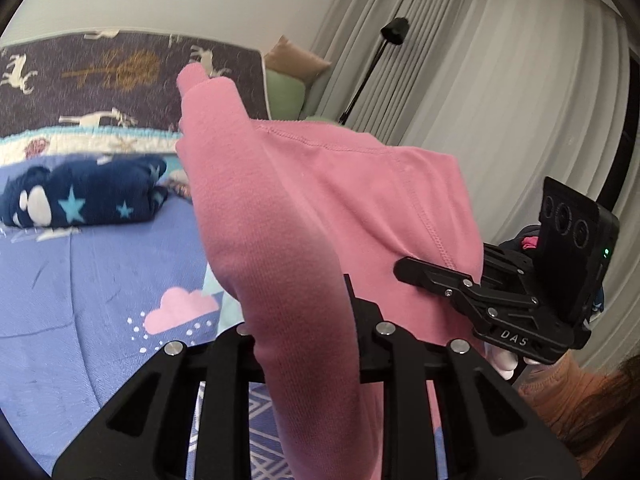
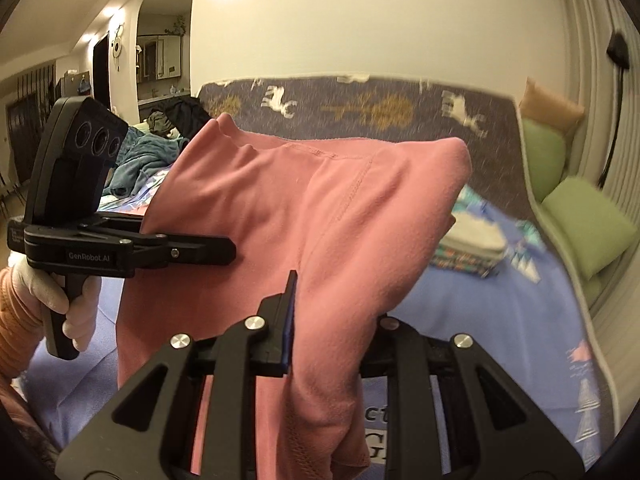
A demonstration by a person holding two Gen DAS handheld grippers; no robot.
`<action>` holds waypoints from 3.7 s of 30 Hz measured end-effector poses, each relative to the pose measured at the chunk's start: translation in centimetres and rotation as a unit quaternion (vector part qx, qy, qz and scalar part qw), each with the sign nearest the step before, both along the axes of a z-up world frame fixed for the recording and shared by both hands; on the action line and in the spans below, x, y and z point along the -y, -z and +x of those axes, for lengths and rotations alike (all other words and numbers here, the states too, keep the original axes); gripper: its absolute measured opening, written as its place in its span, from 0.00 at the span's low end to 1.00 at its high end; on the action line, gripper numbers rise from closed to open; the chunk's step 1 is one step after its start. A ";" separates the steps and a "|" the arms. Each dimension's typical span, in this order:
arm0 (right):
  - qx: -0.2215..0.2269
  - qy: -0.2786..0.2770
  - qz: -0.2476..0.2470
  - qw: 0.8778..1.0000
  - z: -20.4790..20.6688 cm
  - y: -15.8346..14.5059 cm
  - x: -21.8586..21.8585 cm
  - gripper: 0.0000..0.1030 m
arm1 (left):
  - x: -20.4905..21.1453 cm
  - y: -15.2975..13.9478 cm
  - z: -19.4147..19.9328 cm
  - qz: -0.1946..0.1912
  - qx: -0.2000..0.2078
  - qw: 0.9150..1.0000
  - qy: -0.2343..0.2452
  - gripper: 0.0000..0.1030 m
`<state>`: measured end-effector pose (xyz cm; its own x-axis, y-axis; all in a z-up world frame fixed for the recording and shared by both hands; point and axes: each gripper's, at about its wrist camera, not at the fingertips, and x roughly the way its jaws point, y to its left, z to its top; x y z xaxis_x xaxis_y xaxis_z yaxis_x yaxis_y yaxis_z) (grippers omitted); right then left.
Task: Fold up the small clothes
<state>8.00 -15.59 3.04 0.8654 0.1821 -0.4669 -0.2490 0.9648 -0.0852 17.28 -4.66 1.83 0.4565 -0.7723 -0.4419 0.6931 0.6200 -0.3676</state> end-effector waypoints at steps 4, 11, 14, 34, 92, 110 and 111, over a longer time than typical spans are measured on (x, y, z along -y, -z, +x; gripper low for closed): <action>0.038 0.012 -0.023 0.999 -2.4 -1.6 -0.5 0.21 | 0.2 -2.2 -1.2 -0.003 0.028 1.000 0.002 0.22; 0.083 0.025 -0.030 0.996 -5.2 -3.8 -0.1 0.21 | 1.0 -5.2 -3.0 -0.003 0.071 0.997 0.008 0.22; 0.095 0.029 -0.031 0.995 -5.8 -4.4 0.3 0.21 | 1.7 -5.9 -3.2 0.001 0.083 0.996 0.012 0.22; 0.140 0.094 -0.020 0.985 0.0 -6.6 8.4 0.21 | 11.9 -10.1 3.4 0.068 0.136 0.988 0.028 0.22; 0.041 0.315 -0.003 0.948 14.2 4.1 15.8 0.97 | 8.9 2.4 17.9 0.116 0.042 0.983 -0.133 0.96; 0.035 0.259 0.091 0.961 -1.5 -1.9 6.6 0.98 | 4.2 -3.1 -1.9 0.126 0.109 0.969 -0.180 0.99; 0.035 0.259 0.092 0.961 -1.8 -1.9 6.5 0.98 | 3.9 -3.1 -2.4 0.130 0.108 0.968 -0.184 0.99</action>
<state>6.21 -22.06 4.98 0.8906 -0.2069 -0.4050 0.2683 0.9581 0.1005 14.85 -8.58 4.96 0.7831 -0.4150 -0.4632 0.4511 0.8918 -0.0364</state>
